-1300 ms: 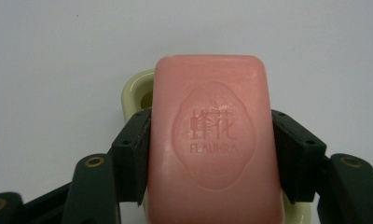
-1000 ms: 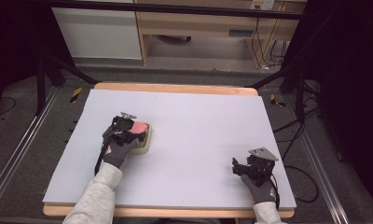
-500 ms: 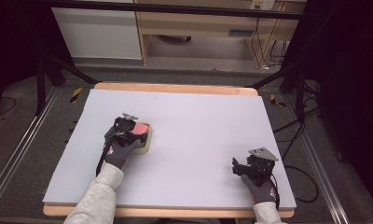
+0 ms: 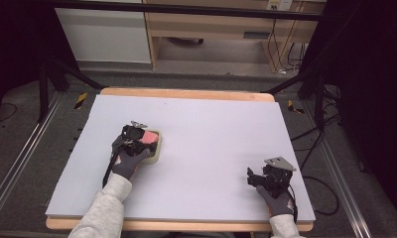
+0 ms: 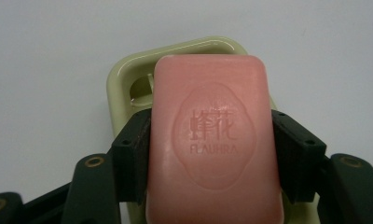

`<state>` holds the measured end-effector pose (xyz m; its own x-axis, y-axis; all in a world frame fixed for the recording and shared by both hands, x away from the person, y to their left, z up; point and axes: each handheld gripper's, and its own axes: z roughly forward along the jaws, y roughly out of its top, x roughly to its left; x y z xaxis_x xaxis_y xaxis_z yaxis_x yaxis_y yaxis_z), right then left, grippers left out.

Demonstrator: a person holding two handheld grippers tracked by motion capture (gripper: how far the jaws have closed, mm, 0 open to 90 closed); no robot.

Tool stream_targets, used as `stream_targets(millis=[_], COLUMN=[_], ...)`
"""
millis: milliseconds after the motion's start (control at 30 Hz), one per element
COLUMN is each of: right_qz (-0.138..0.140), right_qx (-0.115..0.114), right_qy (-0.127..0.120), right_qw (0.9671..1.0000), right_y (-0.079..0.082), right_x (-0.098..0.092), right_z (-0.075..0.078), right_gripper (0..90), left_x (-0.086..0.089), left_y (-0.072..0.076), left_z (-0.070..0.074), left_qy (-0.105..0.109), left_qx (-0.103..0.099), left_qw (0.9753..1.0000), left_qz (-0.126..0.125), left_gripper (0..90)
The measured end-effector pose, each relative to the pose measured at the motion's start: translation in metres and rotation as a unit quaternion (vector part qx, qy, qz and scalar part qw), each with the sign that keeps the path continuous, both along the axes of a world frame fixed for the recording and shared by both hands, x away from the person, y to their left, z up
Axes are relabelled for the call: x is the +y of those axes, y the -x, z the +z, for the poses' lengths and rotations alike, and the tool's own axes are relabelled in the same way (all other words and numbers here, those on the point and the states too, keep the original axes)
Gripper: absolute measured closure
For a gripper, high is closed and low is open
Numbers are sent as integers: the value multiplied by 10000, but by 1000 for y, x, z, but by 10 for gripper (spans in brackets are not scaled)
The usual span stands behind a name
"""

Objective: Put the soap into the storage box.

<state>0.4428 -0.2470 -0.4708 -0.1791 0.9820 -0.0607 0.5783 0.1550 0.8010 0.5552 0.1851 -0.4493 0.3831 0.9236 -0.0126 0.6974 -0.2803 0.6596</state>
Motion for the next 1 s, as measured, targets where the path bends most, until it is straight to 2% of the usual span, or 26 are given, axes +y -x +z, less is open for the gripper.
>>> stream_targets(millis=[633, 767, 867, 1000], right_qz=[9, 6, 3, -1], right_qx=[-11, 1, -6, -5], right_qy=[27, 1, 4, 8], right_qw=[10000, 10000, 10000, 10000], right_y=[0, 0, 0, 0], right_x=[0, 0, 0, 0], right_z=[0, 0, 0, 0], right_gripper=[58, 58, 58, 58], left_x=[0, 2, 5, 6], left_y=[-1, 0, 3, 6], left_z=[-1, 3, 11, 17], left_qy=[12, 53, 193, 238], left_qx=[-15, -131, -230, -337], left_qw=[10000, 9999, 9995, 9991], left_qz=[16, 29, -5, -104], left_gripper=[373, 360, 354, 323])
